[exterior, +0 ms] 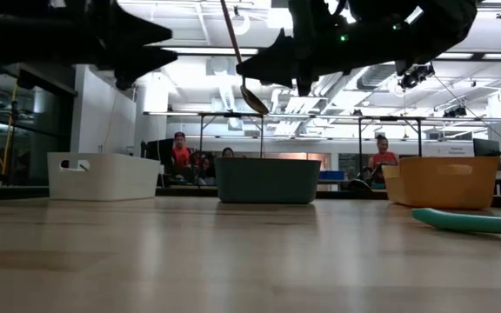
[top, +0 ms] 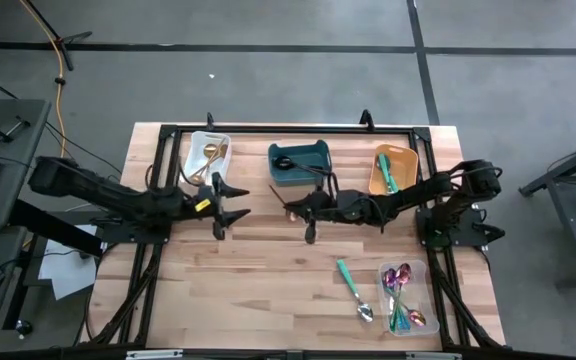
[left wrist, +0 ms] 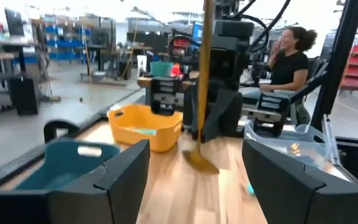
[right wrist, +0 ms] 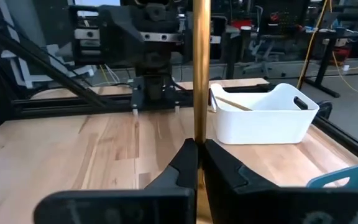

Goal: Sort silverware by color (type)
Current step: Put the gold spoon into the white bin

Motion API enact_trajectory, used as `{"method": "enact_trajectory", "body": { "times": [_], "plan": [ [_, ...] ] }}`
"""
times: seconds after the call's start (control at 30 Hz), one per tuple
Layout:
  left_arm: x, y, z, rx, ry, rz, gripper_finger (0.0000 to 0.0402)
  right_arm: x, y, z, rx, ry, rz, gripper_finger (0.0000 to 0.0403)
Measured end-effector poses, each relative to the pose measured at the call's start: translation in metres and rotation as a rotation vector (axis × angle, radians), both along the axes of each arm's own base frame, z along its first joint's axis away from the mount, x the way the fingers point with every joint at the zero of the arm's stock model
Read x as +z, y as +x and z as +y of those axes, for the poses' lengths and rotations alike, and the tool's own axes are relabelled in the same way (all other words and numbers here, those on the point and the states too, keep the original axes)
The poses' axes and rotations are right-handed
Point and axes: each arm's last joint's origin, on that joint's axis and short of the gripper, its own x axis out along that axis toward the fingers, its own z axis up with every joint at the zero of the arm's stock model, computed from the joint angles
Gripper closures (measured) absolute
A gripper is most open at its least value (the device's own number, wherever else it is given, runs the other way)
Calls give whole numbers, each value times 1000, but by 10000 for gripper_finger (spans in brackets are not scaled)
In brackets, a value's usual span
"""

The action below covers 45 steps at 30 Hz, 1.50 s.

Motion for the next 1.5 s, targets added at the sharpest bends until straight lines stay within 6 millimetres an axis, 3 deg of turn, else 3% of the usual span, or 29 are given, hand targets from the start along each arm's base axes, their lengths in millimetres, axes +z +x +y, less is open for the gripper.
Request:
{"method": "enact_trajectory", "body": {
  "times": [0.3,0.47,0.6,0.77,0.9,1.17,1.33,1.5],
  "plan": [
    [0,41,-9,-4,62,-4,153,-4,3,4,13,7,-6,400],
    [1,62,-12,5,49,-46,153,-15,19,7,35,7,21,400],
    [-7,71,-13,3,46,-5,153,-19,27,8,37,7,40,400],
    [-1,72,-13,11,77,-27,159,-20,26,8,31,24,39,400],
    [5,67,-12,23,95,-1,206,-22,26,7,5,19,50,400],
    [9,62,-11,20,95,38,382,-21,26,8,11,11,47,400],
    [7,63,-11,12,82,42,371,-22,25,10,21,5,44,399],
    [7,62,-11,32,105,63,386,-21,25,10,20,28,37,353]
  ]
}}
